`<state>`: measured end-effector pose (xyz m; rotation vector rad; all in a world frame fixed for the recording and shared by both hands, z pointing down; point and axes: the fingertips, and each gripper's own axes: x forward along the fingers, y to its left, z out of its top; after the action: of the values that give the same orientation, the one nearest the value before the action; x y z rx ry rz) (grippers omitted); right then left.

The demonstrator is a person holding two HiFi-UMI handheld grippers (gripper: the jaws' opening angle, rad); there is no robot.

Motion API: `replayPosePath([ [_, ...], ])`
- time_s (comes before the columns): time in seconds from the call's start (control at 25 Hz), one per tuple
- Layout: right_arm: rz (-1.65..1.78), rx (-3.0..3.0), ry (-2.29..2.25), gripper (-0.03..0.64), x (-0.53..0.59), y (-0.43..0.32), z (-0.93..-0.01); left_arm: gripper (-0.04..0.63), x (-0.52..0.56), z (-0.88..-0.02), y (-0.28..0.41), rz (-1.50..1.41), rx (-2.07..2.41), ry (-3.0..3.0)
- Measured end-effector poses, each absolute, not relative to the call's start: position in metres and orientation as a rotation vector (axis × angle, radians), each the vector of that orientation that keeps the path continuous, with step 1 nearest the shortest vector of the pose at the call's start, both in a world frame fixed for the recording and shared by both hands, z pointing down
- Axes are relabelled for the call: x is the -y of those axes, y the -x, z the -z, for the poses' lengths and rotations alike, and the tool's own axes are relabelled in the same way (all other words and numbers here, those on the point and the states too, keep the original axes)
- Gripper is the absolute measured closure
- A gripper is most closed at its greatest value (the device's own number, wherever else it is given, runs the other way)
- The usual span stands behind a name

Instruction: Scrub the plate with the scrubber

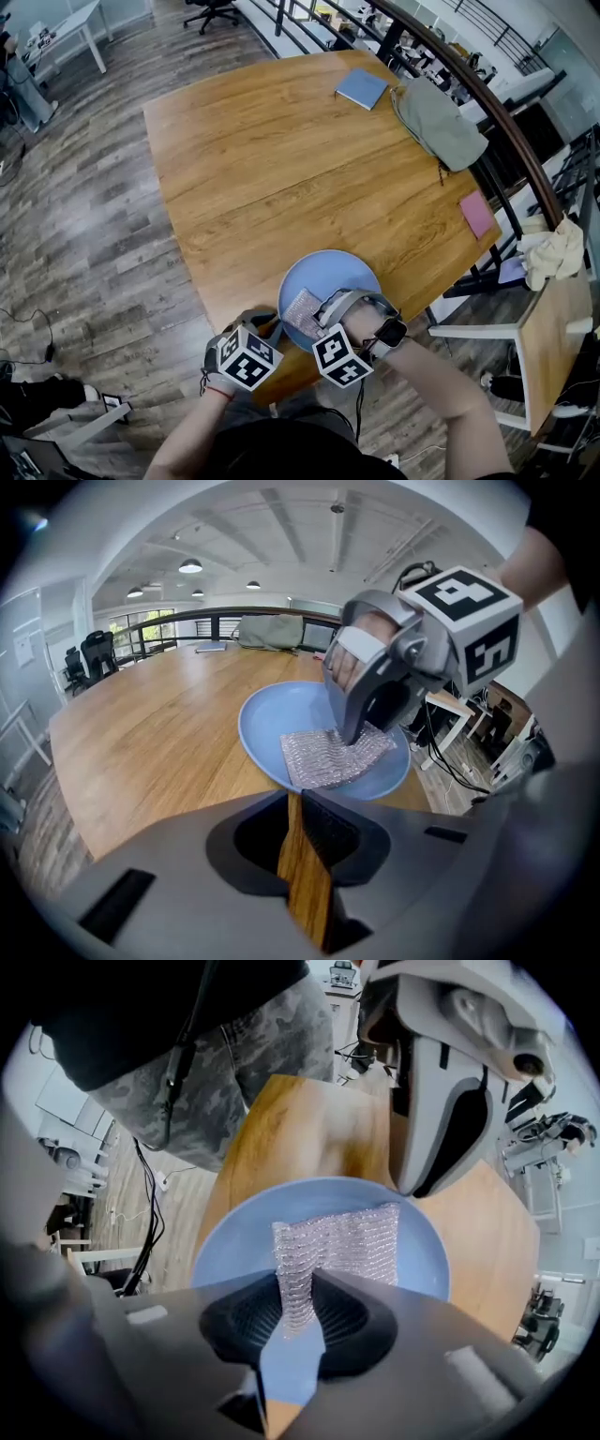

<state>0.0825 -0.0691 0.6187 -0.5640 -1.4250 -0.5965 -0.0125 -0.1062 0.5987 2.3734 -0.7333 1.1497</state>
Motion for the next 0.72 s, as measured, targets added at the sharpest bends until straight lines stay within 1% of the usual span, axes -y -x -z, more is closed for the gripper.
replayPosePath([
  [0.2, 0.591, 1.430, 0.415, 0.522, 0.106, -0.082, -0.623, 0.560, 0.107, -0.598, 0.012, -1.199, 0.731, -2.405],
  [0.4, 0.567, 1.426, 0.257, 0.522, 0.143, -0.093, -0.627, 0.560, 0.107, -0.595, 0.007, -1.183, 0.705, -2.431],
  [0.72, 0.427, 1.425, 0.083, 0.520, 0.158, -0.126, -0.625, 0.560, 0.102, -0.591, -0.002, -1.183, 0.683, -2.448],
])
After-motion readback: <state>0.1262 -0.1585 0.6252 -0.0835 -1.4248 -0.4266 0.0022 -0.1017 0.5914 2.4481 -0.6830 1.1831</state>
